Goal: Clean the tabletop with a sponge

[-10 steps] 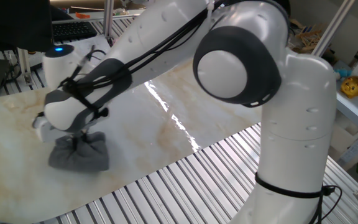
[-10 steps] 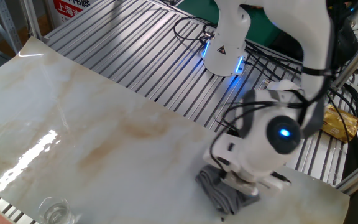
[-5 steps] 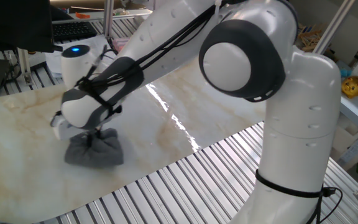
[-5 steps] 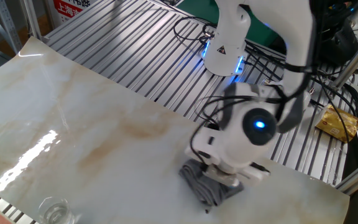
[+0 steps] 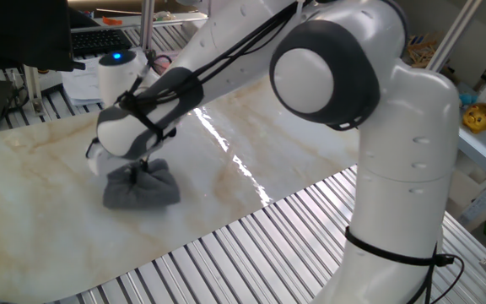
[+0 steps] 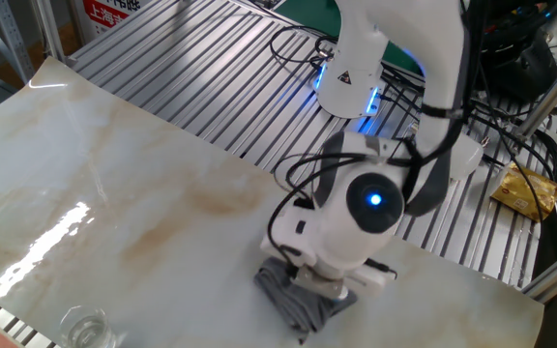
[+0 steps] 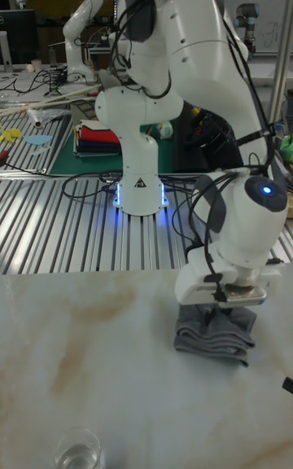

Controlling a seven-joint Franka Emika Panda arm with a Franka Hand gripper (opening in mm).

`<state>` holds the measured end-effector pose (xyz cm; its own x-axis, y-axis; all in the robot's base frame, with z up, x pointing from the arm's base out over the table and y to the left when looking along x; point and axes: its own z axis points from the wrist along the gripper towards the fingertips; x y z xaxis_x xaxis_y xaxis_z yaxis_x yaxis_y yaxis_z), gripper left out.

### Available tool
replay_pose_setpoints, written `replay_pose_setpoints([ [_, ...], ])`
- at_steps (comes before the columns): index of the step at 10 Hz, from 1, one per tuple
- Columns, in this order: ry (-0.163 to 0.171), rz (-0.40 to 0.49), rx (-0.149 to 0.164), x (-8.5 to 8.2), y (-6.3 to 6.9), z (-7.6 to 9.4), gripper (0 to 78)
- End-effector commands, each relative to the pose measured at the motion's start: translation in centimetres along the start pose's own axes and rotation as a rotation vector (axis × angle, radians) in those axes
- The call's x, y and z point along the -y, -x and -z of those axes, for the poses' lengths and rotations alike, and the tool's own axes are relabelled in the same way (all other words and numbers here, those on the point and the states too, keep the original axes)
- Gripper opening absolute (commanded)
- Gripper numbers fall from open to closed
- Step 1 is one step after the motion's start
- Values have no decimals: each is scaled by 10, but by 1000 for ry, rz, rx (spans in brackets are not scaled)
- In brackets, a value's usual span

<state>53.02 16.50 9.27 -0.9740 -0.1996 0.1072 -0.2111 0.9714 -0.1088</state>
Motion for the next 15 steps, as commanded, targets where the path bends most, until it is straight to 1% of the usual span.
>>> replay_pose_setpoints([
  [1, 24, -2, 48, -4, 26, -3, 12],
  [2, 60, -38, 57, -25, 41, -5, 12],
  [4, 71, -66, 55, -43, 51, 1, 12],
  [6, 85, -92, 58, -59, 57, 4, 12],
  [8, 96, -116, 62, -72, 59, 3, 12],
  [9, 107, -138, 65, -88, 60, -1, 12],
  [11, 116, -165, 63, -106, 59, -3, 12],
  [12, 123, -166, 54, -110, 58, 0, 12],
  [13, 114, -170, 44, -115, 57, 4, 12],
  [15, 117, -179, 31, -121, 56, 8, 12],
])
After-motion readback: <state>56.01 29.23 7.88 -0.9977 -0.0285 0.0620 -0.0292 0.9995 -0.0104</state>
